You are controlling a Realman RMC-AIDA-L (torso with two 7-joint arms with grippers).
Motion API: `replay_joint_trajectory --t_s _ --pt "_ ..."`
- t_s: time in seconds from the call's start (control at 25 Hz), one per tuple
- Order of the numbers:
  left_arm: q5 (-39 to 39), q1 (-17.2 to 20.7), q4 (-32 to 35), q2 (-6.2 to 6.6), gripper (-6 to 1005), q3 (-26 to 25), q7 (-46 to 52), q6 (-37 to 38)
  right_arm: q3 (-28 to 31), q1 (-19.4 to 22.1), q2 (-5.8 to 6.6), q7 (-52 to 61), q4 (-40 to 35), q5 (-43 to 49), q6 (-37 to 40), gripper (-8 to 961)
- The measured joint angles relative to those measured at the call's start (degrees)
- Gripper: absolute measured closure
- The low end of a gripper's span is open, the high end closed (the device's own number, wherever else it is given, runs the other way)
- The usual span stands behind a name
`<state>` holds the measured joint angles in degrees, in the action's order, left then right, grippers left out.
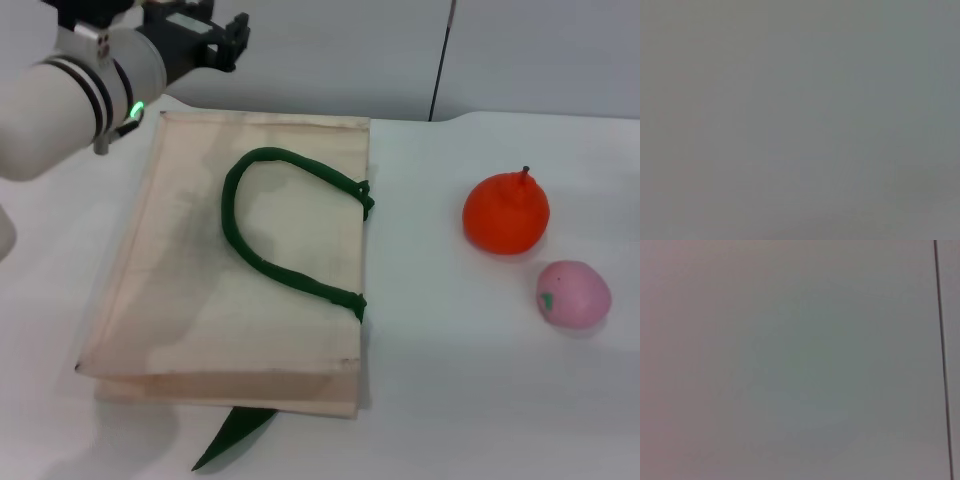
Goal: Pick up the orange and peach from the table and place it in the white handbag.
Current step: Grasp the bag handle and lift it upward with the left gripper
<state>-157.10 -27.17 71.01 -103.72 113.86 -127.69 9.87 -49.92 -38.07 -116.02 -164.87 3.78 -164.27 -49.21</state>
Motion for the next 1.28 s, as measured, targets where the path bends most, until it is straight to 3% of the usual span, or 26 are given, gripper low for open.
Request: replay_joint_trajectory --t_s 0.28,0.48,0.6,0.84,1.04,1.28 --pt "-9.1 0.3 9.5 2.71 586 2.2 -8.3 11.5 0.0 -0.1 0.00 0.0 0.0 0.0 0.1 106" --pt "-9.1 0.5 11.8 2.28 587 2.6 -11.1 14.0 0.0 -0.3 0.00 0.0 0.0 0.0 0.1 106" --pt "-9.1 0.9 10.9 2.08 587 2.3 -10.4 10.0 0.0 -0.4 0.00 0.1 0.0 0.0 0.1 105" --pt "-9.1 1.0 6.3 3.03 588 2.3 -5.0 -2.1 0.0 -0.4 0.00 0.1 0.0 0.0 0.1 105" --pt "-9.0 -0.7 -1.0 4.06 588 2.7 -1.7 -13.5 0.0 -0.4 0.00 0.1 0.0 0.1 0.1 106" --pt "-8.4 -2.7 -7.5 4.78 590 2.7 2.8 -21.9 0.0 -0.4 0.00 0.1 0.0 0.1 0.1 105"
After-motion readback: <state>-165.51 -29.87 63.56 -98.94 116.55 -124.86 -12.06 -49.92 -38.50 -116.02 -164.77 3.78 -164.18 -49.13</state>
